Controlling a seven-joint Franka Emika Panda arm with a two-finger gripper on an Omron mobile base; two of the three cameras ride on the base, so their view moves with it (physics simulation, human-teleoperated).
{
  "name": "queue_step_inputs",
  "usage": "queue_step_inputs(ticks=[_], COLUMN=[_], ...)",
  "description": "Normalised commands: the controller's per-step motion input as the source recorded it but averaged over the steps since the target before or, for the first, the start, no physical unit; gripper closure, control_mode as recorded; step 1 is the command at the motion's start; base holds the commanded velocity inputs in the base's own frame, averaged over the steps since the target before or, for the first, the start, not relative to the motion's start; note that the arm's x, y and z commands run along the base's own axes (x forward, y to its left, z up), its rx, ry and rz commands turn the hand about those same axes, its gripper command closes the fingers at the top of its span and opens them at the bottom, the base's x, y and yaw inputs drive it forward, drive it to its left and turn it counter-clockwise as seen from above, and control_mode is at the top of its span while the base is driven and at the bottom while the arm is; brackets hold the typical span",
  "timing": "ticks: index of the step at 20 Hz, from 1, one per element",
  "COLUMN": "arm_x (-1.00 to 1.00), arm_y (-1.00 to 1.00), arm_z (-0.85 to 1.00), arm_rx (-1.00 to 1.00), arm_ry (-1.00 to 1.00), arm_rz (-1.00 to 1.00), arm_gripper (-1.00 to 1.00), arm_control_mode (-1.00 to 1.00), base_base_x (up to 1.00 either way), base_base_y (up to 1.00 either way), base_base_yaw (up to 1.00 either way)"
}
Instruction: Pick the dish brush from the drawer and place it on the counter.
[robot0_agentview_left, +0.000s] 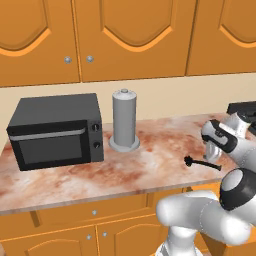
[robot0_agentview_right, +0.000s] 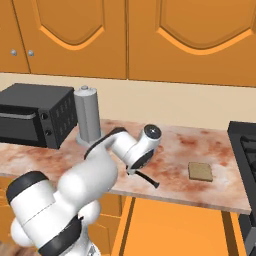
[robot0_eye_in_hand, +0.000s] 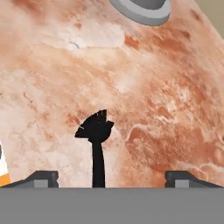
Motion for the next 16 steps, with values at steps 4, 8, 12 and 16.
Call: queue_step_inputs(ticks=[4, 8, 12, 16], arm_x=[-0.76, -1.00, -1.00, -1.00], arm_y=[0.19, 0.08, 0.25, 0.83], arm_z=[1.00, 0.83, 0.31, -0.13], arm_rx=[0.01, 0.00, 0.00, -0.02], arm_ry=[-0.22, -0.05, 0.00, -0.03], arm_rz=[0.12, 0.04, 0.03, 0.06], arm_gripper=[-1.00, -1.00, -1.00, -1.00], arm_control_mode=[-1.00, -1.00, -1.00, -1.00], base_base_x=[0.00, 0.00, 0.00, 0.00], base_base_y=[0.00, 0.00, 0.00, 0.00], base_base_yaw=[0.00, 0.00, 0.00, 0.00])
